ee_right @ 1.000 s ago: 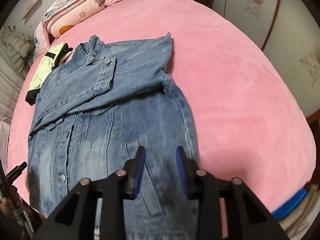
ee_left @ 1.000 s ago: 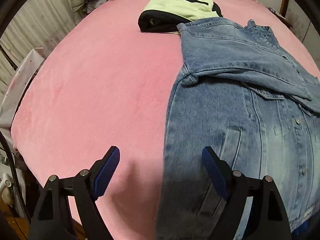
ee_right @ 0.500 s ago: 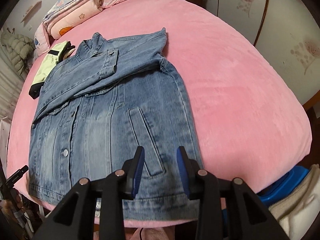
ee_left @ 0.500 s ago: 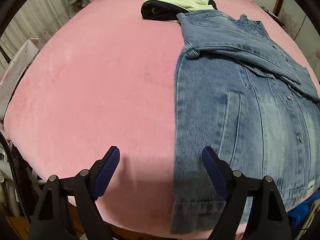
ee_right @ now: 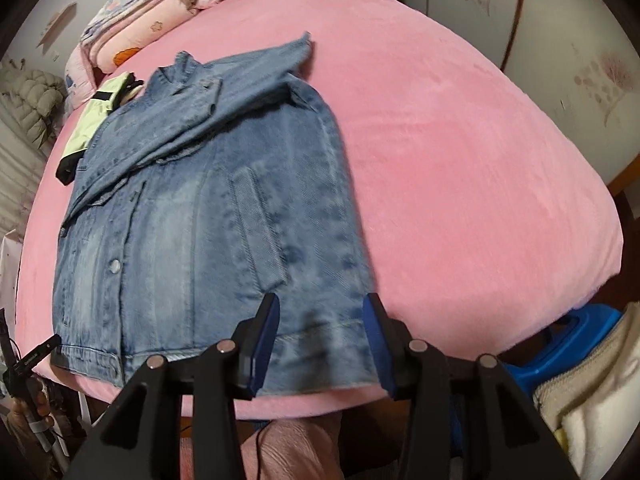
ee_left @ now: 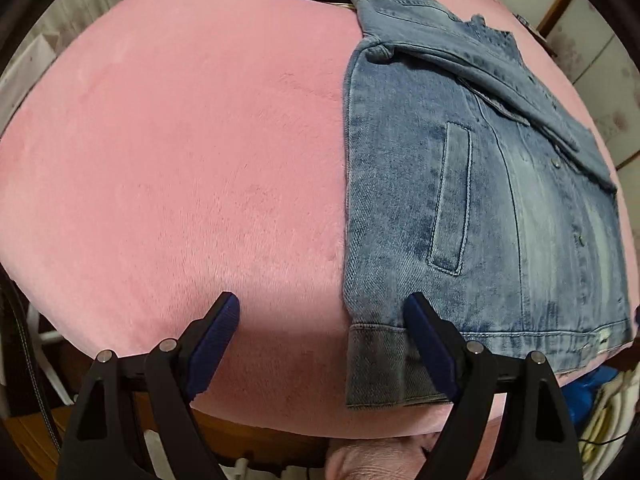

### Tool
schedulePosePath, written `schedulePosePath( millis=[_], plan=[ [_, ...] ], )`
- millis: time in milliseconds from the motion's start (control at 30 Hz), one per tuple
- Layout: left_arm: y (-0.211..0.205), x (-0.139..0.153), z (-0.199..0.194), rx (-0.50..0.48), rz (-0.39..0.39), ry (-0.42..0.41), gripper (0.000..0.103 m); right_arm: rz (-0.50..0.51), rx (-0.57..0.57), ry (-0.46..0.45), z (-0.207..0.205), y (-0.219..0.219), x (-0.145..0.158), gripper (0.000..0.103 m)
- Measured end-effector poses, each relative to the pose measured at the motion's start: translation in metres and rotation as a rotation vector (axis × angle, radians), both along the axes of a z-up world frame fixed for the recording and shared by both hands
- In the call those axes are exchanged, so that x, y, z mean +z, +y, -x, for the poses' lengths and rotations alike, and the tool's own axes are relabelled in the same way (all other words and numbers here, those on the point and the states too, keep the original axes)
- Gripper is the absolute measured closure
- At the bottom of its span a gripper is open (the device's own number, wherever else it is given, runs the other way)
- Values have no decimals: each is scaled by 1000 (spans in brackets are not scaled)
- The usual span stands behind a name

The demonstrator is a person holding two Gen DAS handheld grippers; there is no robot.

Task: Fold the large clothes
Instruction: 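Grasp the denim jacket hem with both tools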

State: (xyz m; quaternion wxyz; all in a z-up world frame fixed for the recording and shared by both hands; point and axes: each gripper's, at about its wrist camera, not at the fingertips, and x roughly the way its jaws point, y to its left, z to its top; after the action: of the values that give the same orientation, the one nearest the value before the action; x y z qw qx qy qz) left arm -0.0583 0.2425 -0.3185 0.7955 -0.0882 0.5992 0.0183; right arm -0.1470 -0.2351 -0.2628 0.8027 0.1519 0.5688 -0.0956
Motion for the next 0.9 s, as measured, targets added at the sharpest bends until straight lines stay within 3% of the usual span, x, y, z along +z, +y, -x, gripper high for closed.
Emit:
schedulePosePath(
  millis=[200, 400, 633, 900],
  plan=[
    [10, -2, 8, -18, 88, 7, 19, -19, 0, 54, 14, -13, -15, 59],
    [-6, -7, 11, -92, 140, 34, 19, -125, -20, 54, 17, -24, -32, 59],
    [-10, -21, 9, -81, 161, 45, 11, -167, 26, 71, 9, -18, -47, 58],
    [-18, -28, 3, -49, 160, 71, 12, -228, -21, 91, 10, -27, -62, 54]
  ],
)
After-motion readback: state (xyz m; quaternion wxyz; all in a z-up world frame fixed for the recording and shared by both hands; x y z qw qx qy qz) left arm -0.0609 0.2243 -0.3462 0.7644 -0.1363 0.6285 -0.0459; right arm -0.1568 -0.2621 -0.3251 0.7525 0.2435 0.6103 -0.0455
